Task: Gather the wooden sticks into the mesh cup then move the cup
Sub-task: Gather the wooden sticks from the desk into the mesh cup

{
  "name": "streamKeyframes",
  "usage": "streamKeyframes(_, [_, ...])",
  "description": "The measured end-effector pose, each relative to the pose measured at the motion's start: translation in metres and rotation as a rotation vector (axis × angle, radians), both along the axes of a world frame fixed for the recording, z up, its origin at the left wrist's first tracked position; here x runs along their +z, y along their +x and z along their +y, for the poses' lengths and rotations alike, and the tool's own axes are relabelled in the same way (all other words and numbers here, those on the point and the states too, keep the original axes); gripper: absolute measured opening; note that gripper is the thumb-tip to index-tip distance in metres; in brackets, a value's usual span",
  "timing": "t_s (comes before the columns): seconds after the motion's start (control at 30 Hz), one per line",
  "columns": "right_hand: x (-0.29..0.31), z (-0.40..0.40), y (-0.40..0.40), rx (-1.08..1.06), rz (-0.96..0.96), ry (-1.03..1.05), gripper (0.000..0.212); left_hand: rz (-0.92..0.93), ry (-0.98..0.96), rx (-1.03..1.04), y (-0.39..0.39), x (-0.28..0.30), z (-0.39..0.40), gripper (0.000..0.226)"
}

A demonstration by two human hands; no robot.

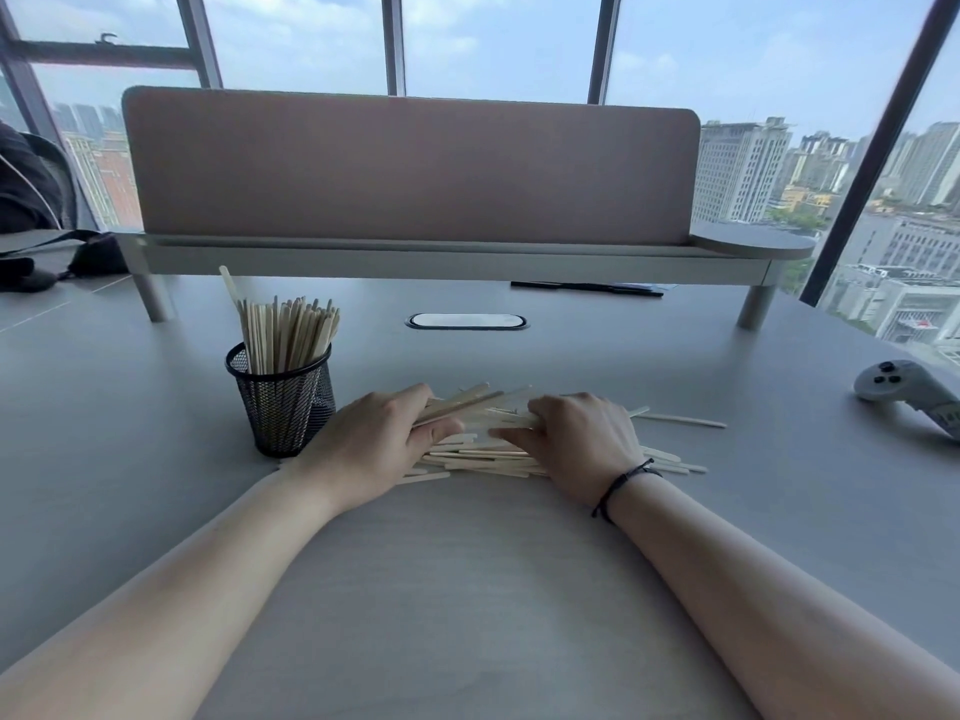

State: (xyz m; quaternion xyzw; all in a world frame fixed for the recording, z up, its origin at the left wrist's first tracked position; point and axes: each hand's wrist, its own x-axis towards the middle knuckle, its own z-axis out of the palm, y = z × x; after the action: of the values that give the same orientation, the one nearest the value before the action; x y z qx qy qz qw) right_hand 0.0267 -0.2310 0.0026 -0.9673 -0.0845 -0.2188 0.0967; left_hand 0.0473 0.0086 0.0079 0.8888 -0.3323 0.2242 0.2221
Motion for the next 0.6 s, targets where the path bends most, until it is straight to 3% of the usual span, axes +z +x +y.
streamKeyframes(0.37, [0.000, -0.003, 0.000, -0.025, 0.004, 0.002, 0.063, 0.041, -0.317, -0.028, -0.004, 0.008, 0.001, 0.042])
streamKeyframes(0.6, [0.007, -0.008, -0.002, -0.065, 0.005, 0.040, 0.063, 0.106, -0.755, 0.087, 0.000, 0.019, 0.004, 0.045])
